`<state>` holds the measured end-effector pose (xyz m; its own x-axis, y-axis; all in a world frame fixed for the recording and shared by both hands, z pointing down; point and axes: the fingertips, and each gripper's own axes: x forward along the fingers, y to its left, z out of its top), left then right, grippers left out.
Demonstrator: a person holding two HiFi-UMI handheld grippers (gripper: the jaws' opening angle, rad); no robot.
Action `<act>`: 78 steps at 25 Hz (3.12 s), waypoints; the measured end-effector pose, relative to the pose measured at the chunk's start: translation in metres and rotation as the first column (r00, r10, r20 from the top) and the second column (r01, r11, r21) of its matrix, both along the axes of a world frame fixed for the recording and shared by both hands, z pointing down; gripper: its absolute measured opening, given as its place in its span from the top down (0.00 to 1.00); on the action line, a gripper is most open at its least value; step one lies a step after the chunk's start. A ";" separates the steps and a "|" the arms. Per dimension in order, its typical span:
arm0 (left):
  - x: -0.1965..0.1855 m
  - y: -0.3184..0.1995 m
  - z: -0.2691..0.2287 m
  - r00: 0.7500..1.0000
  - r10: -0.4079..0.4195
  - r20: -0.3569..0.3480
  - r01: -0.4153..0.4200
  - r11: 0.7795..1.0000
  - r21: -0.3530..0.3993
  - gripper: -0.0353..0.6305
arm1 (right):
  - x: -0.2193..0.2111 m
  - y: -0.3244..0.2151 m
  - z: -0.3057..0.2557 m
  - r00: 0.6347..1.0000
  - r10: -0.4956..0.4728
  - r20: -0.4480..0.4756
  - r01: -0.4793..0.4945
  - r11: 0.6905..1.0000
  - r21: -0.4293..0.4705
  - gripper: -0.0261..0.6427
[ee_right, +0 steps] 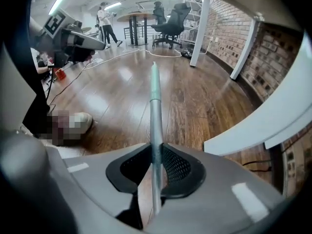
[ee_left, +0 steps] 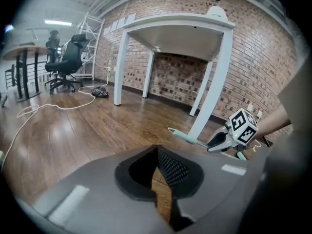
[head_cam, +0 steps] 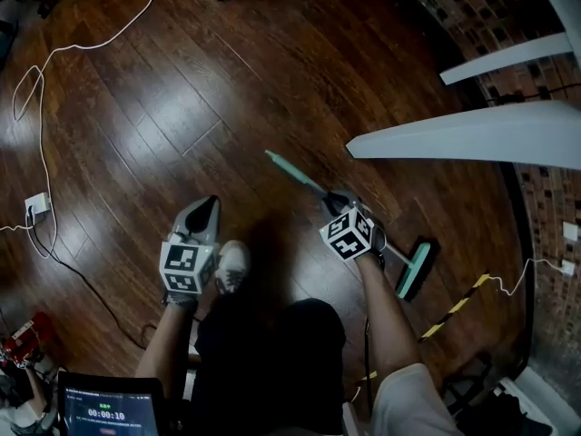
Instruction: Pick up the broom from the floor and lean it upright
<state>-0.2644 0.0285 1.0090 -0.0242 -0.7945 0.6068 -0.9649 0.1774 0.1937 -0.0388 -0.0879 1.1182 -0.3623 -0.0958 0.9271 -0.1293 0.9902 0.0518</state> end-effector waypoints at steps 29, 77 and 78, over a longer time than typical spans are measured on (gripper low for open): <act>0.095 -0.091 -0.353 0.903 0.427 0.058 -0.430 0.899 0.083 0.95 | 0.105 0.003 -0.324 0.930 0.338 0.145 -0.363 0.905 0.224 0.83; 0.187 -0.189 -0.387 0.904 0.404 0.138 -0.405 0.914 -0.023 0.95 | 0.158 -0.293 -0.414 0.696 0.539 0.473 -0.674 0.718 0.174 0.82; 0.193 -0.188 -0.388 0.891 0.428 0.152 -0.429 0.903 -0.024 0.95 | 0.155 -0.296 -0.412 0.696 0.543 0.470 -0.674 0.720 0.167 0.82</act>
